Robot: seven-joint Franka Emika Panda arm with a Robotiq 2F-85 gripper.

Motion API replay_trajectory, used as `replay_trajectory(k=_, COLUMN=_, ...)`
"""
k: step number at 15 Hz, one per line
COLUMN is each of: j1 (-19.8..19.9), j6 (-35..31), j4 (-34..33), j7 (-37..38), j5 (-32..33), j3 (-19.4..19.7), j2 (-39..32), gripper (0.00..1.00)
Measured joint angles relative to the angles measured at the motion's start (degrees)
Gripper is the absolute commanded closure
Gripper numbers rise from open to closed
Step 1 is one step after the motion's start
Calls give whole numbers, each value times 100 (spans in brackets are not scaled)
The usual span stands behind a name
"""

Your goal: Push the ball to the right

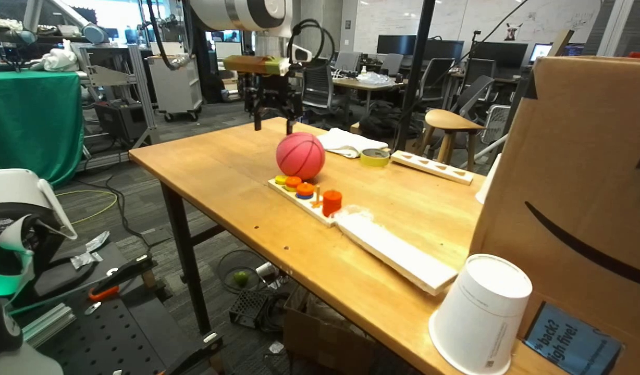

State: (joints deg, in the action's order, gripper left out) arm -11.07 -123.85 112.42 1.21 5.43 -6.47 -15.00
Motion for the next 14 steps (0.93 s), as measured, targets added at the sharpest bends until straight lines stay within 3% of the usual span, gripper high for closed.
replay_trajectory(k=4, j1=346, j6=38, j4=-139, j7=243, j5=1108, j3=506, j2=569, gripper=0)
replay_trajectory(k=7, j1=560, j6=95, j4=-108, j7=497, j5=1561, j3=647, j2=1015, gripper=0)
replay_trajectory(k=10, j1=560, j6=170, j4=139, j7=582, j5=1496, j3=526, j2=1307, gripper=0)
replay_trajectory(k=14, j1=313, j6=319, j4=846, j7=519, j5=485, j3=13, j2=1514, gripper=0)
